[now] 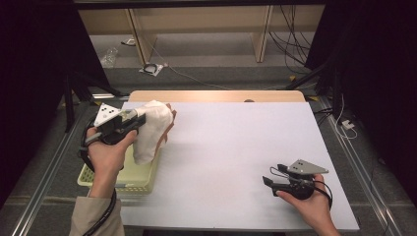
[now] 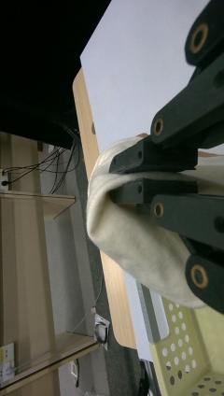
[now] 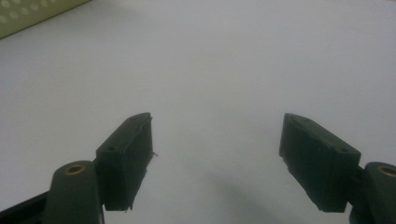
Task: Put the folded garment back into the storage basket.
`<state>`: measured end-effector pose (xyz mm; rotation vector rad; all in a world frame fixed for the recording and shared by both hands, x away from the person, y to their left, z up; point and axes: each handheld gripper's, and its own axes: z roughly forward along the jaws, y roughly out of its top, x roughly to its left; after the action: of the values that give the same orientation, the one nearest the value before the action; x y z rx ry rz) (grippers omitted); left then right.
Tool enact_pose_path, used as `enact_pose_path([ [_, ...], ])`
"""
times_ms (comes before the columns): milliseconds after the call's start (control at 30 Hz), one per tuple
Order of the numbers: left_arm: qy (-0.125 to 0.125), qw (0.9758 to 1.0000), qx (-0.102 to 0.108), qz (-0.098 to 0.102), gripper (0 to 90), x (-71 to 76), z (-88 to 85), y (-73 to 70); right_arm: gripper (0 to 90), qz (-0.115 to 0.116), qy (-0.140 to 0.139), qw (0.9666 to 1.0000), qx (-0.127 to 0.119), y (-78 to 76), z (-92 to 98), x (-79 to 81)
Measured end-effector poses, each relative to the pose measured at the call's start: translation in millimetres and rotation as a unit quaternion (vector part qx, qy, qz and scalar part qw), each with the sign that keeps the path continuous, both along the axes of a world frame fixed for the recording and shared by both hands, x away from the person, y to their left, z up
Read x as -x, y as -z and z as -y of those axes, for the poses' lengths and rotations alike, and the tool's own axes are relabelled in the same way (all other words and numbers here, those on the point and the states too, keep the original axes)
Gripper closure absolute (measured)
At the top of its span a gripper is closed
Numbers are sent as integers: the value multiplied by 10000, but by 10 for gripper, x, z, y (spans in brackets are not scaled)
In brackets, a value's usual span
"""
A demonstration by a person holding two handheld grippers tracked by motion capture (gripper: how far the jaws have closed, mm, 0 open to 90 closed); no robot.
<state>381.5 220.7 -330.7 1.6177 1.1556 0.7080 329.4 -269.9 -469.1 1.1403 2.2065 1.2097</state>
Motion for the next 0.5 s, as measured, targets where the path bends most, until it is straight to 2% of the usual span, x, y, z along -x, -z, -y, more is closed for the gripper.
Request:
enact_pose_path([
  [500,-103,9999,3,-13,845,-7,-63,-1,264,1,0,10000,3,1,1,-1],
])
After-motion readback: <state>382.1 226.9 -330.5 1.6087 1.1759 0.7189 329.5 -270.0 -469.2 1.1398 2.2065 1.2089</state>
